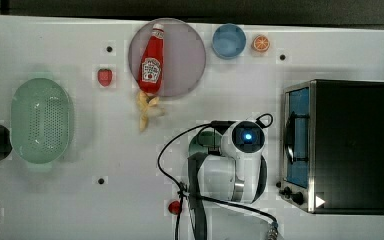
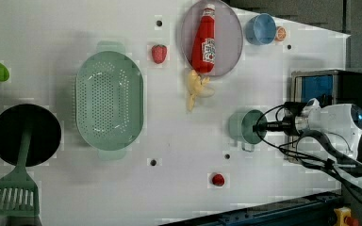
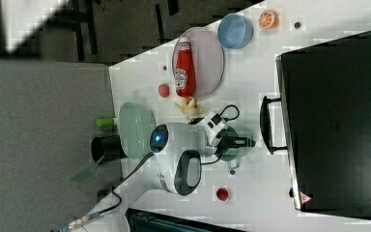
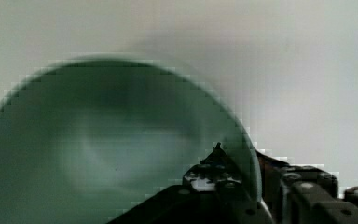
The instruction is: Drag mug left to right.
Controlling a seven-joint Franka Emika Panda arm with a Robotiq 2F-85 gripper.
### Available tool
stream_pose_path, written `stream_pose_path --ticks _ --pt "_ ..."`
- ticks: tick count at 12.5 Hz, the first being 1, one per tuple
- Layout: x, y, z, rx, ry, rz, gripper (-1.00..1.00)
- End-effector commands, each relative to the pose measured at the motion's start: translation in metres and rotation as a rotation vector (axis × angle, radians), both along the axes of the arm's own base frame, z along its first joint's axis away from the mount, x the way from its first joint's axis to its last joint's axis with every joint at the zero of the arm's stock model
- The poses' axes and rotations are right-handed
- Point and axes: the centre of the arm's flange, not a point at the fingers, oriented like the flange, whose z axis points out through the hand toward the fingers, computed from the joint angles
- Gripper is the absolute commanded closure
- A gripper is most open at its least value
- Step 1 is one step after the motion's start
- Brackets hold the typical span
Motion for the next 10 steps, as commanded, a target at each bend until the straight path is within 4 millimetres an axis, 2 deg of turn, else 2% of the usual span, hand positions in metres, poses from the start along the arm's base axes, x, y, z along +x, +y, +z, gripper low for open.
stream_pose_path --ticks 1,3,5,8,10 --pt "0.019 -0.007 0.035 -0.018 -0.072 0.059 -0.05" --pt "0.024 0.011 0.071 -0.024 -0.056 0.031 -0.51" --pt "0.024 0.034 0.128 -0.037 -0.033 -0.138 -0.97" --pt "0.034 0.079 0.242 -0.018 -0.144 -0.512 -1.0" --pt "0.027 0.103 0.315 -0.027 -0.232 -0.723 -1.0"
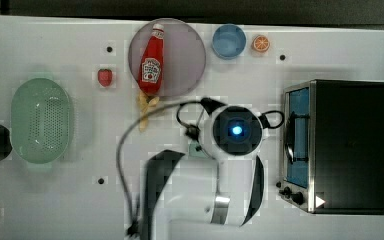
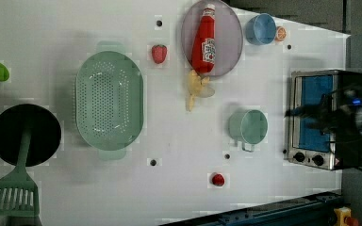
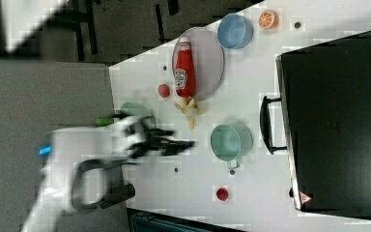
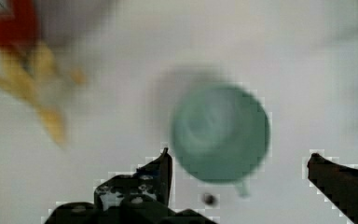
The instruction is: Drag mug left to right.
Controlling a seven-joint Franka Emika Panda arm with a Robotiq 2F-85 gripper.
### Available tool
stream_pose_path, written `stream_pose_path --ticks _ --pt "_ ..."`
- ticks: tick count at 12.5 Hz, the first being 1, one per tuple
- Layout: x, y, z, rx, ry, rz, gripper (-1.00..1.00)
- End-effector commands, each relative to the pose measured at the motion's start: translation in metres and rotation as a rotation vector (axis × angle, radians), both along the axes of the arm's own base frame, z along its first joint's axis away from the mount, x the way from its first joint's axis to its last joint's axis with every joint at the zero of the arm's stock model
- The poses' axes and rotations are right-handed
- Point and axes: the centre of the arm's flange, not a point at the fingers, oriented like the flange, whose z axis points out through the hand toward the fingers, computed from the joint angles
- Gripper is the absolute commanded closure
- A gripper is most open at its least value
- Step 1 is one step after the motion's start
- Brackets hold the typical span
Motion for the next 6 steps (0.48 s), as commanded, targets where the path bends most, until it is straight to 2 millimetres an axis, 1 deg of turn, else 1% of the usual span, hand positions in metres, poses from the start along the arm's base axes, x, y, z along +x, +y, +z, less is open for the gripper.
stream_pose_path --ticks 1,2,3,4,6 --pt "-0.014 0.039 0.096 -0.013 -0.093 -0.423 -1.0" --pt "-0.027 0.047 0.114 -0.03 -0.067 -0.48 -1.0" --pt "-0.039 0.052 0.125 -0.043 -0.041 -0.496 -1.0" --pt "-0.046 0.056 0.134 -0.031 -0.043 -0.498 -1.0" --pt "-0.049 0.066 0.147 0.034 -0.059 -0.51 -1.0"
